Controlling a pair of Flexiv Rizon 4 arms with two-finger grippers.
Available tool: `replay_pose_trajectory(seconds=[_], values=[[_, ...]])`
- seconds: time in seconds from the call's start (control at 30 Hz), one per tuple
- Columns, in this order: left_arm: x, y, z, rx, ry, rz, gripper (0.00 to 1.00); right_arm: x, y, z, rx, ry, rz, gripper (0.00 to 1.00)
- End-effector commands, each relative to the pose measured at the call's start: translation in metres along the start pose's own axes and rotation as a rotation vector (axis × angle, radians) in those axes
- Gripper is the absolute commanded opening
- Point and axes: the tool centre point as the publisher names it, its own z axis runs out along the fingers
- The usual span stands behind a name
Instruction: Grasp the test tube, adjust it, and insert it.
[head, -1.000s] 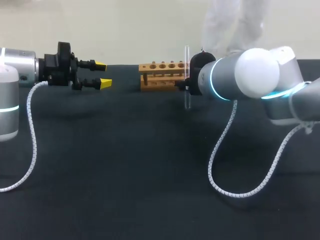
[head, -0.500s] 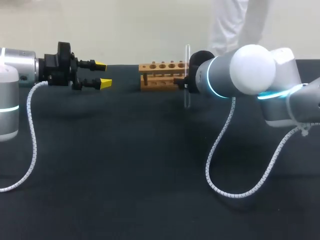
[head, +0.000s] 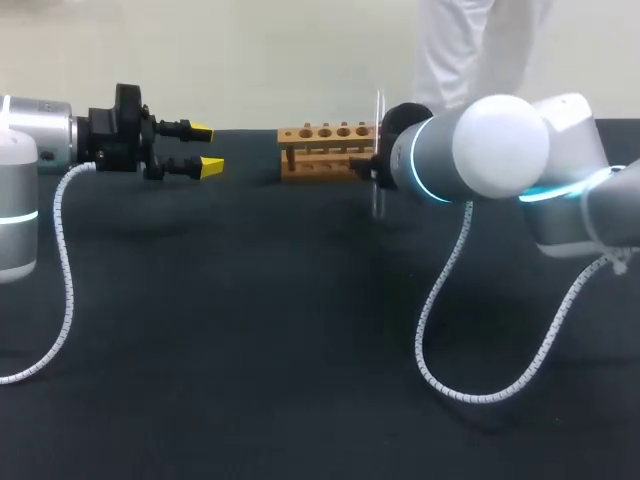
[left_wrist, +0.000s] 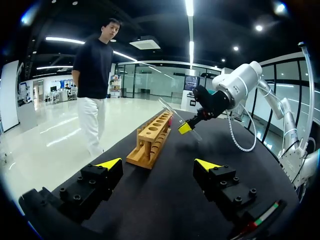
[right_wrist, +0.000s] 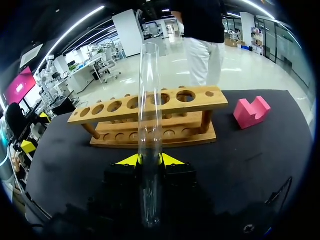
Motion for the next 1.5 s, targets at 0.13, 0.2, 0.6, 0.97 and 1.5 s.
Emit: replay_pose_trajectory(seconds=[0.13,0.2,0.6,0.97,1.5], values=[[0.001,0.002,0.001,0.003,-0.003,0.002,1.00,-0.003,-0.006,0.002,0.004,0.056,-0.026,0.00],[0.001,0.002,0.001,0.003,-0.003,0.002,1.00,-0.002,-0.007,0.003,-0.001,0.068,-0.024,0.00],[0.001,0.002,0.001,0.003,-0.003,0.002,1.00,0.004,-0.007,0.013,-0.030,0.139,-0.008,0.00],[0.001,0.002,0.001,0.003,-0.003,0.002,1.00,0.000,-0.007,0.002,0.002,0.086,0.022,0.00],[0.001,0.002,0.001,0.003,-0.003,0.002,1.00,-0.021,-0.015,-0.047,0.098,-0.089,0.056,0.00]])
